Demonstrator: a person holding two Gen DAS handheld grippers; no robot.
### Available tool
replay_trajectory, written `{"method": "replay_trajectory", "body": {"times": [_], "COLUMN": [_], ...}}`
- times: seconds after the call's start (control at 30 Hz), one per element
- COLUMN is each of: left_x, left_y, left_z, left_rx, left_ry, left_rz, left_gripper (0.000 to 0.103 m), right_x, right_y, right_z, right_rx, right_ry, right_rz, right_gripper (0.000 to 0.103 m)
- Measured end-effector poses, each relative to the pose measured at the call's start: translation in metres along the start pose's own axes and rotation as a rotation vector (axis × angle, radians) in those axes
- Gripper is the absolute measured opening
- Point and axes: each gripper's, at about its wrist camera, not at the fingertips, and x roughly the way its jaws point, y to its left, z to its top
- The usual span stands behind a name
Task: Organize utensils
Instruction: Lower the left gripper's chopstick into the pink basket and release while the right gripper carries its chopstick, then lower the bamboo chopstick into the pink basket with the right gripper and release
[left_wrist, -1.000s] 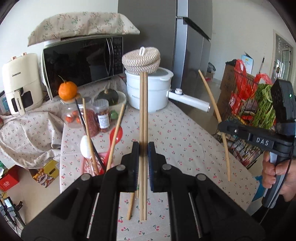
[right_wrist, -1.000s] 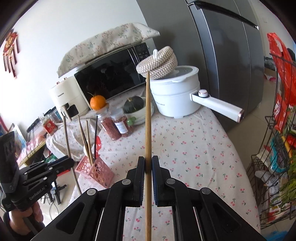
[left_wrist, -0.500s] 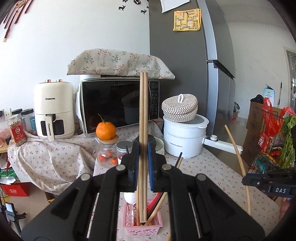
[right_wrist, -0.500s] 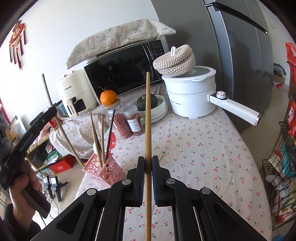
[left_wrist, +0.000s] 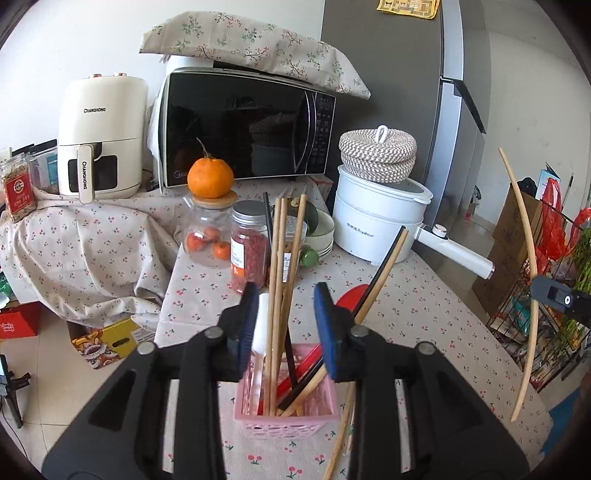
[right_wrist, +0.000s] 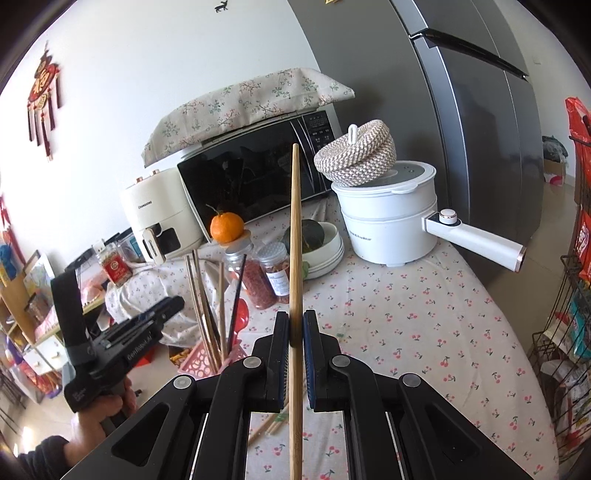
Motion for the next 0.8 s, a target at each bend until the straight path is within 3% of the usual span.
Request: {"method": "replay_trajectory", "body": {"times": [0.1,0.27,0.57,0.8], "left_x": [-0.013,-0.027,-0.037,-0.034], "left_y": [0.005,0.024,0.057,0.068], "left_z": [0.002,-0.001,-0.016,-0.02], "left_rx": [-0.005,-0.025,-0.02,-0.044], "left_ry": [0.025,0.142,0.272,0.322], "left_rz": [-0.004,0.062,0.127,0.1], "left_gripper": [0.062,0.078,0.081,0.081], "right_x": [0.003,0.02,0.056,0.09], "right_y": [0.011,0.039,0.098,0.127], "right_z": [0.003,0.0,-0.005,-0.006], "right_rx": [0.031,0.065,0.097,0.06], "right_ry": [-0.034,-0.065,-0.115,-0.168], "right_rz": [0.017,0.037,0.065,-0.035], "right_gripper": [0.008,0.008,0.008,0.008]}}
